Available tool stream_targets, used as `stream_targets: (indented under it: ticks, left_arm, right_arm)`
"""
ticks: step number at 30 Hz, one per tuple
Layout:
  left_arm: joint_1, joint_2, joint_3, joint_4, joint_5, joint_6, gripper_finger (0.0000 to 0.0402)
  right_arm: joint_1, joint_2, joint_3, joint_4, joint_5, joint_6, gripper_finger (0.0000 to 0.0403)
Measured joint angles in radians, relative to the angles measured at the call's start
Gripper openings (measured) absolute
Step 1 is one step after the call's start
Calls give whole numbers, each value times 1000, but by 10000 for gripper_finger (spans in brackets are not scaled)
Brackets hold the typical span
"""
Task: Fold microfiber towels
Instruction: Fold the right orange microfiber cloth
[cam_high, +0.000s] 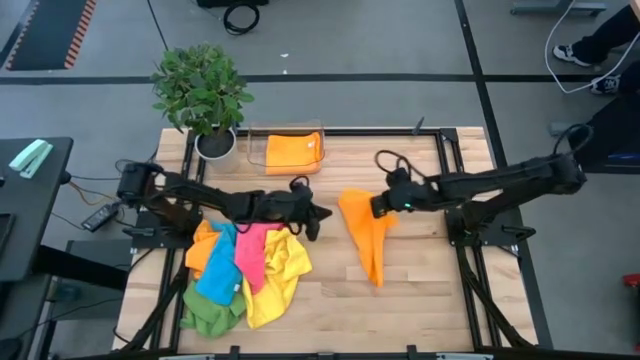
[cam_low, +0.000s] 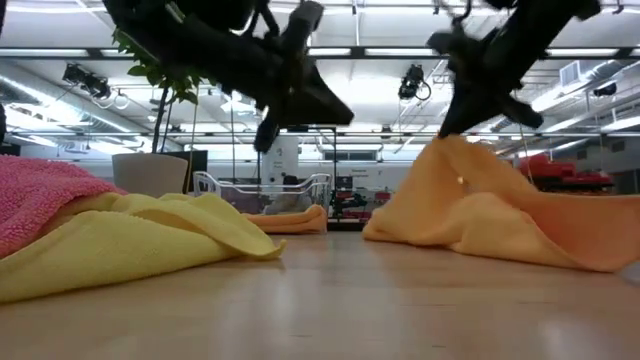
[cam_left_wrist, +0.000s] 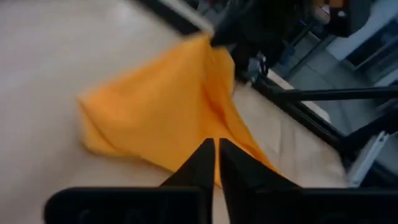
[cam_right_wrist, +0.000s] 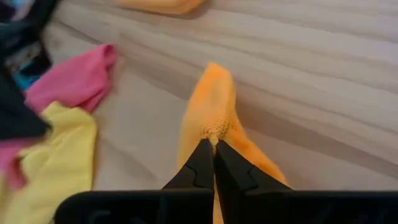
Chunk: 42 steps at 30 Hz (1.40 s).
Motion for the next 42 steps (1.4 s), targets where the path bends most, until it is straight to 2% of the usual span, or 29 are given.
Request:
stream_targets:
  ticks: [6,11,14,15,17,18,22,23,25,27,28,30,33,35,42]
  left_arm:
    - [-16,176,95,59,166,-226,124]
    - [-64,297,251,34,184,-265,193]
    - [-90,379,376,36,200,-266,218]
    - [-97,386,402,-22,200,-278,222]
    - [-109,458,523,-37,198,-304,225]
    - [-112,471,557,-121,194,-323,224]
    - [-125,593,773,-286,176,-414,208]
    - [-127,614,813,-378,175,-436,204]
    - [-128,698,928,-385,169,-483,196]
    - [-127,739,994,-524,169,-512,190]
    - [-125,775,1039,-494,169,-529,189]
    - [-124,802,1073,-566,167,-562,189]
    - [-123,843,1117,-553,169,-598,194]
    - [-124,839,1116,-604,176,-609,198]
    - [-122,853,1122,-592,179,-658,196]
  right_arm:
    - [-86,139,-1,30,-84,-35,5]
    - [-131,187,0,81,-109,-91,5]
    - [-163,182,1,64,-133,-161,5]
    - [-169,182,1,64,-143,-179,5]
    - [-191,165,0,40,-150,-242,5]
    - [-198,164,-2,36,-152,-272,5]
    - [-223,146,-2,26,-166,-385,5]
    - [-227,145,-1,34,-182,-409,5]
    - [-236,134,-1,10,-193,-471,5]
    - [-237,132,0,12,-213,-516,5]
    - [-240,127,1,4,-221,-538,5]
    - [-243,127,-2,-12,-232,-584,5]
    - [-253,120,-1,-24,-244,-630,5]
    - [-258,120,-1,-15,-253,-646,5]
    - [-272,119,-1,-13,-261,-685,5]
